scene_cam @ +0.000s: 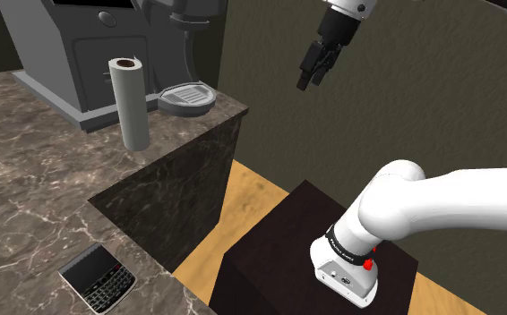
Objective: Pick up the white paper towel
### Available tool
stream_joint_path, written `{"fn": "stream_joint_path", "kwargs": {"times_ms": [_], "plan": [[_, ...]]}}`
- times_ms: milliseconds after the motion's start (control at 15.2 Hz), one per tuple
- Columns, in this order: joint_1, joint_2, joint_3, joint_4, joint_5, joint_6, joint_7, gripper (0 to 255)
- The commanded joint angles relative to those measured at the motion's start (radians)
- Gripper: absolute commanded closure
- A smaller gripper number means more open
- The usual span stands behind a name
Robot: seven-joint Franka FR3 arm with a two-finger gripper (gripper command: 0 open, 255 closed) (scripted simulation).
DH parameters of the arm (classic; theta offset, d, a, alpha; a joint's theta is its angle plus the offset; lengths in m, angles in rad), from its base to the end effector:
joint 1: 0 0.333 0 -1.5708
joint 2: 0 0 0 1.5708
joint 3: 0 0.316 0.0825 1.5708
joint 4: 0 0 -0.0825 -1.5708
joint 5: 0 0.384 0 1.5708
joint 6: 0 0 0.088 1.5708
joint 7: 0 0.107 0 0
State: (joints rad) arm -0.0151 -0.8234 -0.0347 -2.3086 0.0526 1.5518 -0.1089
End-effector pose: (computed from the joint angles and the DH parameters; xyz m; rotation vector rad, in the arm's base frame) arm 0.2946 -0.0131 0.6225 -3.0648 -0.1106 -0.1103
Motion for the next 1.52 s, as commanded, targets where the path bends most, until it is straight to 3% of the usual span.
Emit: {"fn": "stream_joint_path", "kwargs": {"times_ms": [0, 792, 1452], "plan": [[0.0, 0.0, 0.0, 0.0, 0.0, 0.0, 0.0, 0], [0.032, 0.351, 0.225, 0.264, 0.093, 0.071, 0.296, 0], [0.059, 0.734, 0.379, 0.64, 0.035, 0.055, 0.559, 0]]}}
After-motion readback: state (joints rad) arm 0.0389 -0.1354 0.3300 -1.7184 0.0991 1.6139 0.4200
